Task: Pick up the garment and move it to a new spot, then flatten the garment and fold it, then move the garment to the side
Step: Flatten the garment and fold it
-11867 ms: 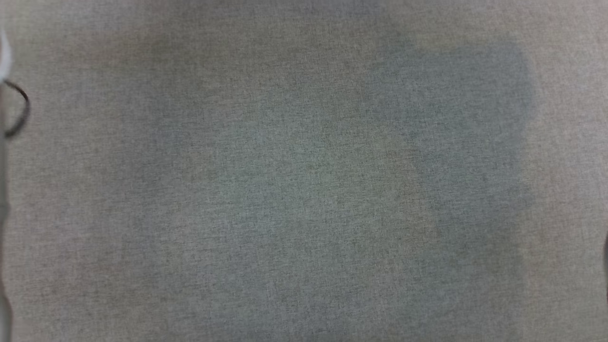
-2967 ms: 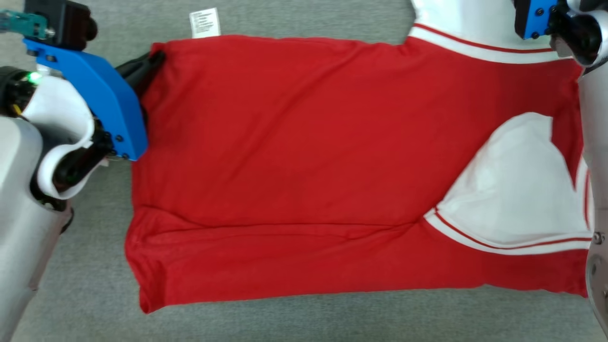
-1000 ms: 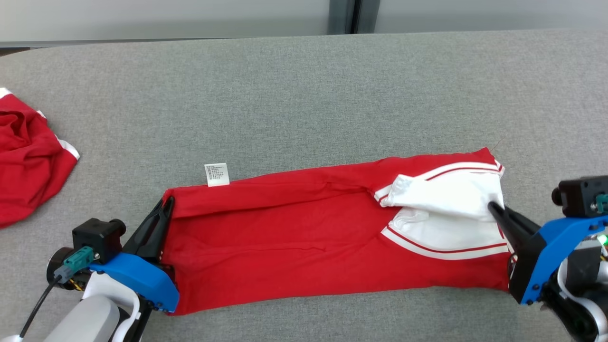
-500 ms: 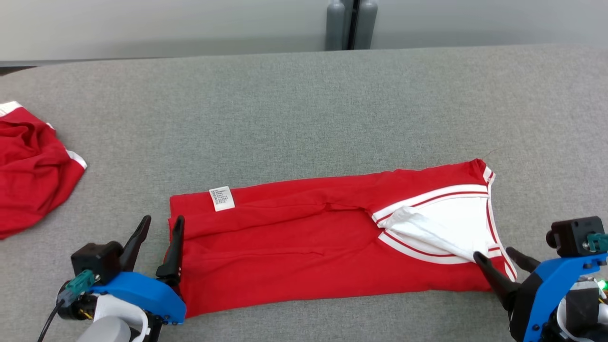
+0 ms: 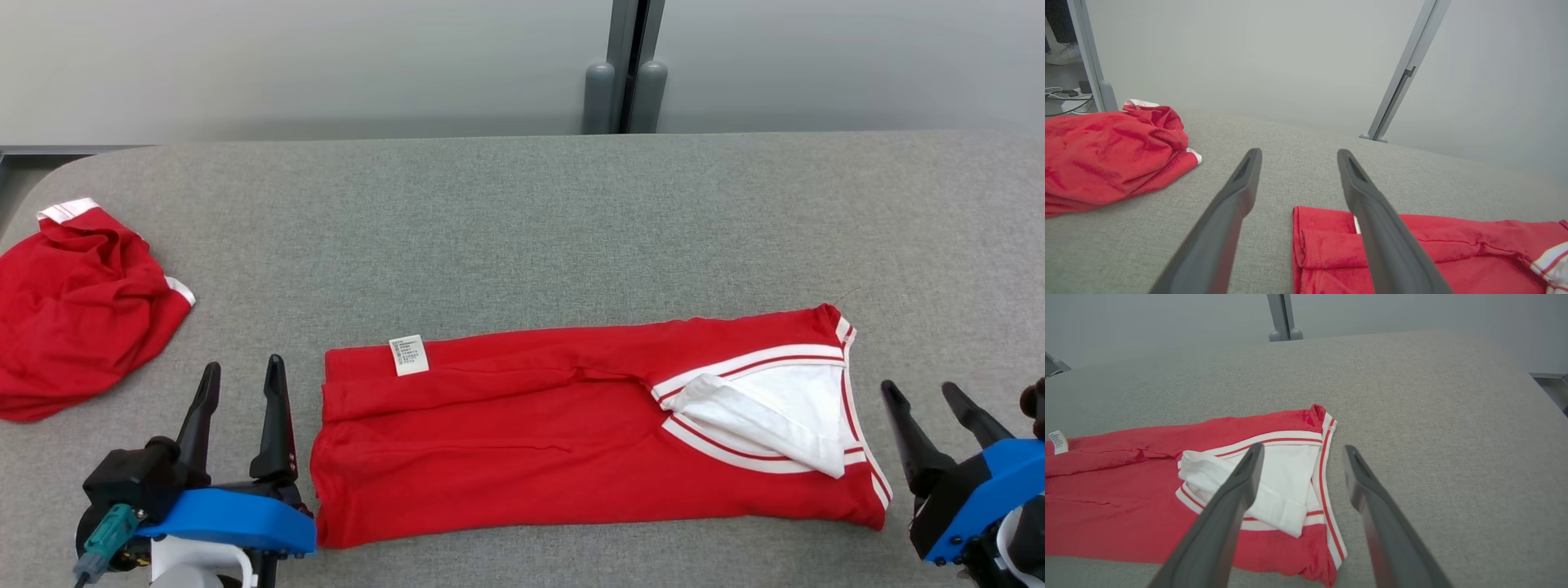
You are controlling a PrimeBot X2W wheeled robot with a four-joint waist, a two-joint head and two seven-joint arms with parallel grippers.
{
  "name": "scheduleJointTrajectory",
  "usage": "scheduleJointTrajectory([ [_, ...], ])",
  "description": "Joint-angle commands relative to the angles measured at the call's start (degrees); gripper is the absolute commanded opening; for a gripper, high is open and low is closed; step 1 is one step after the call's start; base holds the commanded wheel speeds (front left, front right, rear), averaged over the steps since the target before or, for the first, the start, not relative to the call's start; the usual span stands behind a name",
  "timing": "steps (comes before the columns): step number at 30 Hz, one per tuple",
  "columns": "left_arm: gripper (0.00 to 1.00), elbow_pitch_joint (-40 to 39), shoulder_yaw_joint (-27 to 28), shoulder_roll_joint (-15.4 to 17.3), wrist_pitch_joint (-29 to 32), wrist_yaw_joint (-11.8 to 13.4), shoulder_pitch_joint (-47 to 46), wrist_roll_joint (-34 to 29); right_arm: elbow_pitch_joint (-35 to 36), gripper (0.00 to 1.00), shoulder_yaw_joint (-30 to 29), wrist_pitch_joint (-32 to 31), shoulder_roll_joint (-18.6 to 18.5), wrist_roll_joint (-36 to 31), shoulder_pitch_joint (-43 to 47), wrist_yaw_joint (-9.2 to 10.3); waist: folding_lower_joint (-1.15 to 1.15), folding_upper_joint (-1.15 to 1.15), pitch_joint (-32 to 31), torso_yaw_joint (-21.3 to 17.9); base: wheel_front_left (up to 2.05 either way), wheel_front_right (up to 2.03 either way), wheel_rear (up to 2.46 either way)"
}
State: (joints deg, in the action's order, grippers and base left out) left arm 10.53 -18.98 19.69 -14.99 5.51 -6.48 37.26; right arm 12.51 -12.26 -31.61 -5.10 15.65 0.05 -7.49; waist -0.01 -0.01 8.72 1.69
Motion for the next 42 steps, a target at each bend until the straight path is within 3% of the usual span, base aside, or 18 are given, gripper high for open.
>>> scheduleJointTrajectory([
  [1, 1.0, -0.53, 0.96, -0.5, -0.23, -0.11, 0.66, -2.01, -2.34, 1.0, -1.09, 2.16, 0.41, -1.16, -0.8, -0.01, 0.01, 0.01, -0.19, 0.1, 0.0, 0.0, 0.0],
  [5, 1.0, -0.22, 2.33, -1.48, -0.24, 0.27, 1.58, -5.2, -8.71, 1.0, -3.06, 6.46, 1.17, -3.52, -2.9, -0.01, 0.01, 0.01, -0.57, 0.35, 0.0, 0.0, 0.0],
  [11, 1.0, 0.52, 3.39, -1.27, -0.24, -1.6, 2.17, -7.44, -18.16, 1.0, -3.97, 10.01, 1.88, -3.0, -6.64, -0.01, 0.01, 0.01, -0.45, 0.79, 0.0, 0.0, 0.0],
  [18, 1.0, 0.17, 4.06, -1.02, -0.25, -2.75, 1.34, -8.37, -27.1, 1.0, -3.51, 9.66, 2.01, -4.5, -11.43, -0.01, 0.01, 0.01, 0.3, 1.28, 0.0, 0.0, 0.0],
  [34, 1.0, -2.41, 5.92, -4.14, -0.25, -3.51, 2.97, -8.56, -44.71, 1.0, -3.31, 5.84, 2.54, -5.58, -18.35, -0.04, 0.01, 0.01, 1.56, 3.22, 0.0, 0.0, 0.0],
  [35, 1.0, -2.35, 6.07, -4.3, -0.25, -3.66, 3.29, -8.67, -45.38, 0.91, -2.88, 5.74, 2.67, -4.71, -18.44, -0.08, 0.01, 0.01, 1.51, 3.25, 0.0, 0.0, 0.0],
  [36, 1.0, -2.25, 6.16, -4.39, -0.25, -3.8, 3.51, -8.84, -45.69, 0.33, -2.46, 5.86, 2.73, -4.48, -18.57, -0.08, 0.01, 0.01, 1.48, 3.24, 0.0, 0.0, 0.0],
  [37, 1.0, -2.13, 6.22, -4.5, -0.25, -3.93, 3.54, -8.98, -45.76, 0.0, -1.85, 6.14, 2.8, -4.34, -18.69, -0.09, 0.01, 0.01, 1.45, 3.22, 0.0, 0.0, 0.0],
  [42, 1.0, -1.59, 6.18, -4.62, -0.25, -4.12, 3.52, -9.23, -44.78, 0.0, -0.5, 6.88, 2.04, -4.26, -18.97, -0.06, 0.01, 0.01, 1.15, 2.99, 0.0, 0.0, 0.0],
])
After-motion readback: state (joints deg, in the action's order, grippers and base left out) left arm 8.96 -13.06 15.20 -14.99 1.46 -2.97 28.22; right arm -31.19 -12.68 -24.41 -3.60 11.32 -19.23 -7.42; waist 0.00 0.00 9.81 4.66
